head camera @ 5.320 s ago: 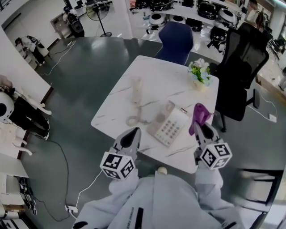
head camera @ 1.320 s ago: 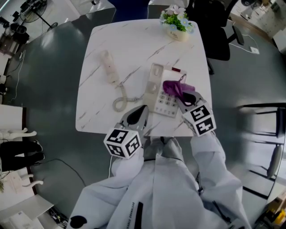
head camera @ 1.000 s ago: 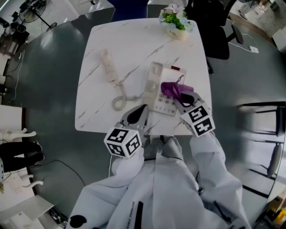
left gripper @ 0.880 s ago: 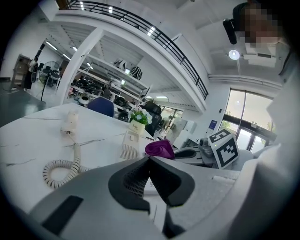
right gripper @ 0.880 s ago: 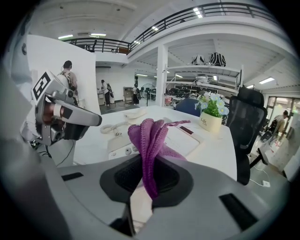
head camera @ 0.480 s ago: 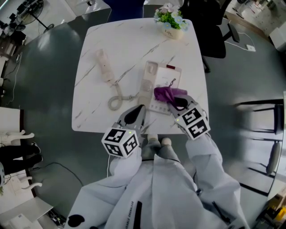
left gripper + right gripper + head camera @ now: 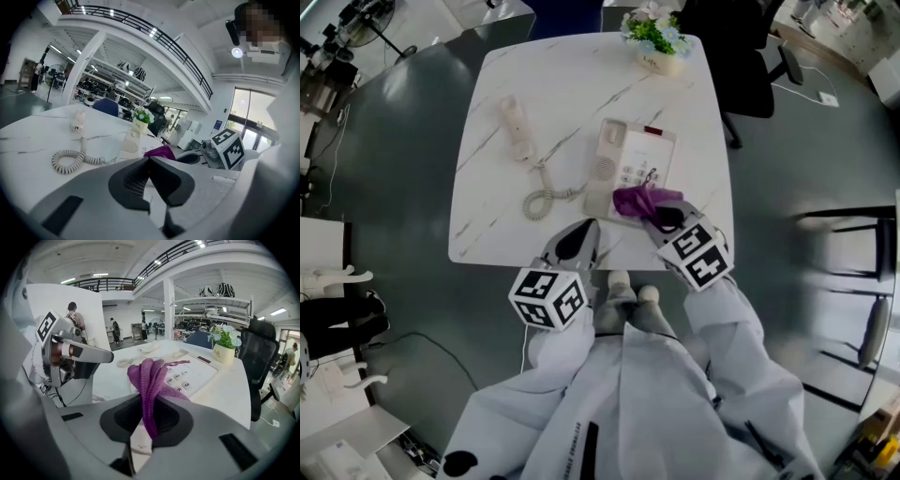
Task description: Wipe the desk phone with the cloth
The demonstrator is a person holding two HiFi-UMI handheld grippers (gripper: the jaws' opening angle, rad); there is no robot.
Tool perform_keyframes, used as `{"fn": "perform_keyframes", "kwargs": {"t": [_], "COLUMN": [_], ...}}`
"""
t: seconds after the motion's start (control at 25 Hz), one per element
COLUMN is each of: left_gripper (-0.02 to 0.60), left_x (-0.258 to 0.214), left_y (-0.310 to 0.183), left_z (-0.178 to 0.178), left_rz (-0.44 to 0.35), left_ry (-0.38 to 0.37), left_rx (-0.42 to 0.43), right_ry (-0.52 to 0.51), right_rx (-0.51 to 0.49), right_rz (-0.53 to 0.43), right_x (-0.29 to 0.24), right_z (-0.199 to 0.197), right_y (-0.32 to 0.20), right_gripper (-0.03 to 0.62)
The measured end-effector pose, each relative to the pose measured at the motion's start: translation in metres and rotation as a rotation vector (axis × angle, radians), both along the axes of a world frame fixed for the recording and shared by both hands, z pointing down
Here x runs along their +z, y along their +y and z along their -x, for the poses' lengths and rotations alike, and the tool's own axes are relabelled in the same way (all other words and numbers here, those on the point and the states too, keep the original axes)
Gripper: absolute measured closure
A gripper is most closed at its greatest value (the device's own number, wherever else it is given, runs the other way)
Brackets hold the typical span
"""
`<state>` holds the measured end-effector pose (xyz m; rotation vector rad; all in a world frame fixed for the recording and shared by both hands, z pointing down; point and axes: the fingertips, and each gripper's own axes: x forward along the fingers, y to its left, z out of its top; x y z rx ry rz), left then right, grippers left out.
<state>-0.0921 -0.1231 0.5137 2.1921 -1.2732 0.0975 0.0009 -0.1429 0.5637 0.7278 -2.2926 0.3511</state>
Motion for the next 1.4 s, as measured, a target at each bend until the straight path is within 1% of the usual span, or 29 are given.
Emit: {"fn": "perform_keyframes", "kwargs": {"t": [0.36,1.16,1.4], "left_gripper": [0.584,0.584,0.583], "left_x": [0.001,-0.01,-0.014], "left_y": [0.018,0.039,0.043], "left_z": [0.003,-0.001,0.002], "left_rz": [0.004,-0.018,-0.027], "left_ry": [-0.009,-0.005,-0.006], "left_rx": [-0.036,-0.066,-0.085], "right_ry": [-0.005,-0.01,-0.058], "right_rx": [-0.015,-0.076,-0.083], "right_rz": [0.02,0.084,0.119], "right_x": [0.004,0.015,0.014], "right_z": [0.002,0.009,0.01], "right_y": [0.013,0.047,0.056], "right_gripper": [0.553,0.553,0.553]}}
